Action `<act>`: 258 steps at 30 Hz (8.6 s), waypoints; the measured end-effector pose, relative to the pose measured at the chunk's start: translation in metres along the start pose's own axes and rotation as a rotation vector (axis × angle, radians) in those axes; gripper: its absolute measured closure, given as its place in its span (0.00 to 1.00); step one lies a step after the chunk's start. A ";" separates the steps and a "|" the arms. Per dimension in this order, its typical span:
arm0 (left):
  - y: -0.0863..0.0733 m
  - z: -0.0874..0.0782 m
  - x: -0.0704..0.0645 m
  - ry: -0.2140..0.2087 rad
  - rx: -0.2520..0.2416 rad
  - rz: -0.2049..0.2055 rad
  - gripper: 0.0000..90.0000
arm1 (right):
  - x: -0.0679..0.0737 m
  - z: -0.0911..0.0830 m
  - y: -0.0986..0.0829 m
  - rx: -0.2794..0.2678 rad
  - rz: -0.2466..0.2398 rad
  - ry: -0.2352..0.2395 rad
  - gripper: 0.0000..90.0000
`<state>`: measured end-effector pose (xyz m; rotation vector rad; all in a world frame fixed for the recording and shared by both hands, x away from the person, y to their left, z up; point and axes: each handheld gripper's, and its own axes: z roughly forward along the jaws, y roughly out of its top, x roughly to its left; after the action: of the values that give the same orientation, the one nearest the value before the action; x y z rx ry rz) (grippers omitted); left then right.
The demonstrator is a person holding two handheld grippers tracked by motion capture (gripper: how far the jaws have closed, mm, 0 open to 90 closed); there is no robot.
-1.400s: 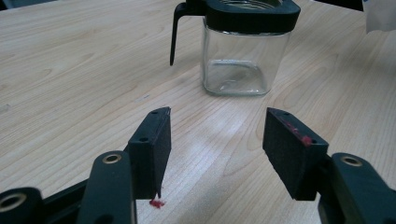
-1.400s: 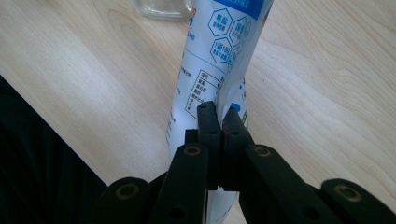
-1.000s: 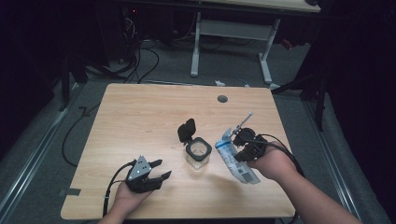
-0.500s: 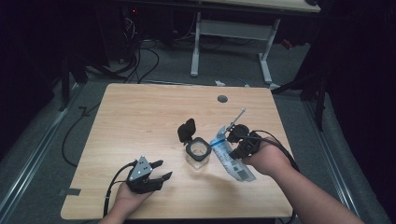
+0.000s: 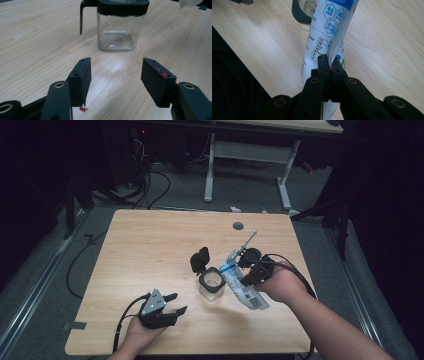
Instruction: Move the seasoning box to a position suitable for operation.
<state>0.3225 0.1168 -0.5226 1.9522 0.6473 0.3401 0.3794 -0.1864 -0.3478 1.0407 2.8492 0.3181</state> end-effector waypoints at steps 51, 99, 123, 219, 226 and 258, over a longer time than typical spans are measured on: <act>0.059 0.115 -0.094 -0.194 -0.064 0.035 0.24 | 0.019 0.005 0.018 -0.021 -0.033 0.038 1.00; 0.063 0.094 -0.104 -0.109 -0.114 0.085 0.56 | 0.018 0.015 0.029 -0.019 0.054 0.022 0.98; 0.065 0.092 -0.104 -0.113 -0.125 0.080 0.55 | 0.018 0.014 0.034 -0.013 0.021 0.017 0.99; 0.077 0.089 -0.104 -0.147 -0.146 0.098 0.55 | 0.009 0.014 0.049 0.014 0.010 0.008 0.99; 0.077 0.089 -0.104 -0.145 -0.152 0.099 0.55 | 0.009 0.013 0.049 0.011 0.011 0.008 0.99; 0.079 0.087 -0.104 -0.145 -0.160 0.105 0.56 | 0.008 0.011 0.048 0.003 0.006 0.009 0.99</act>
<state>0.3045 -0.0352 -0.4869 1.8419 0.4121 0.3019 0.4048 -0.1433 -0.3476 1.0506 2.8559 0.3201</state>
